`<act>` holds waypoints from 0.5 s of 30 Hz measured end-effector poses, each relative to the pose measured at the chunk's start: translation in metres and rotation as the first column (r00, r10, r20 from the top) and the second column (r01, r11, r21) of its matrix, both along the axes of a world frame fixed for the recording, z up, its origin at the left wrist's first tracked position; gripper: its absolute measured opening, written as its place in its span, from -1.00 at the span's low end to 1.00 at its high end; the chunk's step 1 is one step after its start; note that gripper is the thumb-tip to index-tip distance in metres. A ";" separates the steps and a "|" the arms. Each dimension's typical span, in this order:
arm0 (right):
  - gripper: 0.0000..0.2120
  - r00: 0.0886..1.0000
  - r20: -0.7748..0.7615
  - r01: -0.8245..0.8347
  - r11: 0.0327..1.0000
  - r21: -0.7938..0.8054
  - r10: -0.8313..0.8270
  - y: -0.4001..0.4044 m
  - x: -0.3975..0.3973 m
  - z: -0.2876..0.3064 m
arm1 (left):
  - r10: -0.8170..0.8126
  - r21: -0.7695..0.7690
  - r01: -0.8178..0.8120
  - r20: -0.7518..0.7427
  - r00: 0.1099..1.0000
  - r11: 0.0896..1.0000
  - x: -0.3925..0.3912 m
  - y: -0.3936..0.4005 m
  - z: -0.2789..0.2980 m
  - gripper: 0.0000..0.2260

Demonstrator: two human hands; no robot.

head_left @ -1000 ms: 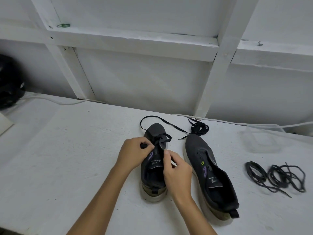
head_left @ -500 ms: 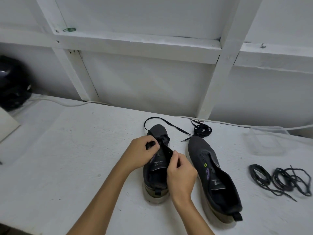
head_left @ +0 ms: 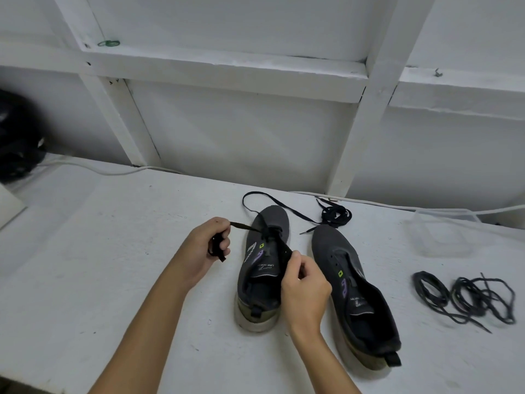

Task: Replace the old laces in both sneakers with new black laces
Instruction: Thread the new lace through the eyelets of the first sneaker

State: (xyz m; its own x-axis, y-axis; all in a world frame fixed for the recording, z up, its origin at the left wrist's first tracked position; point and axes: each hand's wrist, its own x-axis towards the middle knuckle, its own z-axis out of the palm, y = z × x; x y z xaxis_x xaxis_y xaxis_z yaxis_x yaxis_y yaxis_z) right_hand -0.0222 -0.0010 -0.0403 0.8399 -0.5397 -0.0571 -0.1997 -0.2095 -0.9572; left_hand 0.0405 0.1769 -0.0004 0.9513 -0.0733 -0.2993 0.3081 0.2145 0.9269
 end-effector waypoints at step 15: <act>-0.73 0.886 -0.017 -0.464 0.885 -0.043 0.464 -0.028 0.094 0.052 | 0.043 0.604 -0.196 0.258 0.965 0.772 0.040 -0.029 0.023 -0.79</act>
